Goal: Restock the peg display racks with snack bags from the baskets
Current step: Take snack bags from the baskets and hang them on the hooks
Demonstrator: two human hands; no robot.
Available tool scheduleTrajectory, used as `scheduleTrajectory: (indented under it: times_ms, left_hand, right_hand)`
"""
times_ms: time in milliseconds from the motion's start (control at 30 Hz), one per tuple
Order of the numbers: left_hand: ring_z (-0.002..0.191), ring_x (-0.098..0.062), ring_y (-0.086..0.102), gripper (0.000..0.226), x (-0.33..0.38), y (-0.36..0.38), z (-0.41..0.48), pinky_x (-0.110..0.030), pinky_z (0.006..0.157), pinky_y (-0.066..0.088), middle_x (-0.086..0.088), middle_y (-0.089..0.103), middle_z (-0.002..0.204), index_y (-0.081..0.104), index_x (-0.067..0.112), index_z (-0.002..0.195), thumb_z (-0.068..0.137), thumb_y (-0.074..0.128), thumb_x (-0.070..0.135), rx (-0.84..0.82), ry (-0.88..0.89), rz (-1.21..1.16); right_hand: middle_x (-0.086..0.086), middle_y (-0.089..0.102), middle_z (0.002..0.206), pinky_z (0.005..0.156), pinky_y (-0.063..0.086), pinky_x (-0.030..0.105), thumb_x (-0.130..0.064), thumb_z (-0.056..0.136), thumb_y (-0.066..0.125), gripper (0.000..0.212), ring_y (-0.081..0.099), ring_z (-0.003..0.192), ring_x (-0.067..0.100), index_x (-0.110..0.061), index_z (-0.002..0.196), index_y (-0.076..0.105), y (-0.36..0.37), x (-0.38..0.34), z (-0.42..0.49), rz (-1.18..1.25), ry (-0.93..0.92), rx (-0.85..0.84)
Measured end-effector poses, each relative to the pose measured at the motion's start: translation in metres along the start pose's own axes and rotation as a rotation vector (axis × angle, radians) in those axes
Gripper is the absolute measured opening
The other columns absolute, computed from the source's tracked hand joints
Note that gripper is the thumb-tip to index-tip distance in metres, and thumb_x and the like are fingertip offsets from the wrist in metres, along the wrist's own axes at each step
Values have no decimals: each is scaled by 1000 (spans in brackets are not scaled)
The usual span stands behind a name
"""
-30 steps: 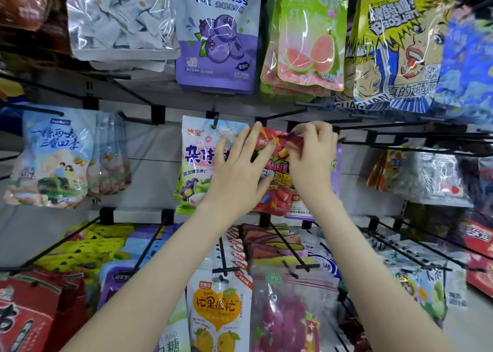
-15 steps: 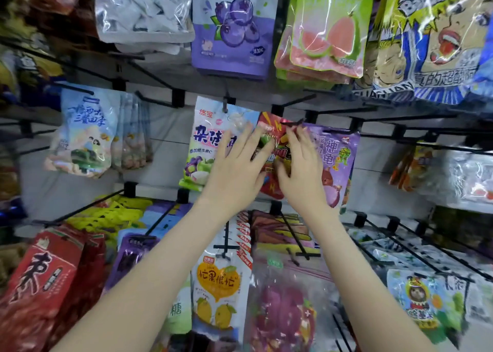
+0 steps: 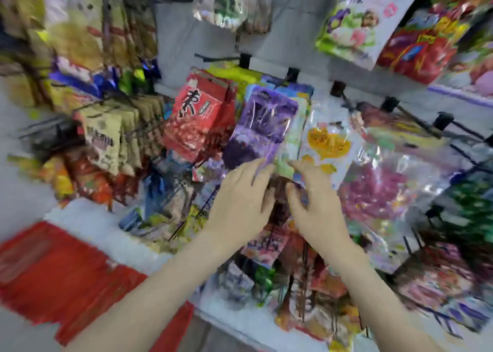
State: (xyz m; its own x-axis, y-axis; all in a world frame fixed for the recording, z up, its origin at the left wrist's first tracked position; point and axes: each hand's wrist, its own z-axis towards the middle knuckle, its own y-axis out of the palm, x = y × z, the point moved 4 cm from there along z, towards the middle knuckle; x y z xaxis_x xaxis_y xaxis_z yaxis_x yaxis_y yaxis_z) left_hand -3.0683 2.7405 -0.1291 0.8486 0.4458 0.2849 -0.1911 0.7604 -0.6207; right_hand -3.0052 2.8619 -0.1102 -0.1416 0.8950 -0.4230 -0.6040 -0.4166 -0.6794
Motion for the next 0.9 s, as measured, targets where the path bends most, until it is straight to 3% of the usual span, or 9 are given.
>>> scheduleTrajectory:
  times_ms: [200,333,433,467,567,667,733,800,900]
  left_hand:
    - [93,-37,63,46,-27,33,-174,-40,84,48,-18,65,108,64,1,111,81,40,26,-437,-336,-46]
    - [85,-35,65,39,-18,60,-275,-39,76,49,-17,65,101,65,3,106,78,46,22,-682,-439,-33]
    - [103,-37,60,37,-10,82,-342,-43,86,50,-18,61,118,61,4,118,86,50,19,-807,-539,-47]
    - [99,-37,63,36,-4,90,-362,-42,84,52,-18,63,114,63,3,114,88,47,22,-829,-554,-31]
    - [69,-33,69,42,16,129,-434,-38,58,57,-16,70,87,70,4,94,81,37,26,-912,-607,-21]
    - [64,-30,68,36,45,178,-505,-34,53,56,-11,69,82,70,10,89,69,43,25,-1072,-609,45]
    - [64,-29,67,31,67,212,-551,-32,52,52,-8,68,83,69,13,88,57,65,18,-1197,-668,68]
    - [67,-32,68,47,90,248,-593,-34,52,53,-12,68,87,70,11,92,46,78,7,-1212,-731,59]
    - [93,-38,66,55,128,304,-643,-41,72,55,-17,64,114,65,10,118,64,77,2,-1242,-816,6]
  right_hand:
    - [19,61,117,102,28,12,-15,86,46,41,51,112,24,3,121,57,122,3,-148,96,202,-350]
    - [23,61,118,95,38,33,-2,87,57,37,57,110,36,3,124,56,164,28,-248,64,391,-622]
    - [18,59,119,93,36,31,0,88,56,36,55,111,33,-3,124,56,180,62,-322,46,505,-789]
    - [19,60,117,93,36,31,-1,89,56,34,55,110,34,-2,123,57,184,75,-345,33,525,-826]
    - [22,60,119,98,36,34,-3,92,54,31,54,112,37,0,122,58,187,117,-418,8,605,-954]
    - [25,60,119,97,36,36,-3,92,53,32,54,112,39,4,122,58,176,163,-495,-13,664,-1035]
    - [25,59,120,100,33,35,-6,92,51,33,53,115,39,5,122,58,166,198,-544,-34,681,-1086]
    - [24,57,124,105,33,36,-3,93,52,33,50,120,37,4,125,55,162,236,-587,-33,702,-1181]
    - [23,53,129,106,28,32,2,92,49,38,46,124,36,2,130,49,164,295,-650,-103,645,-1292]
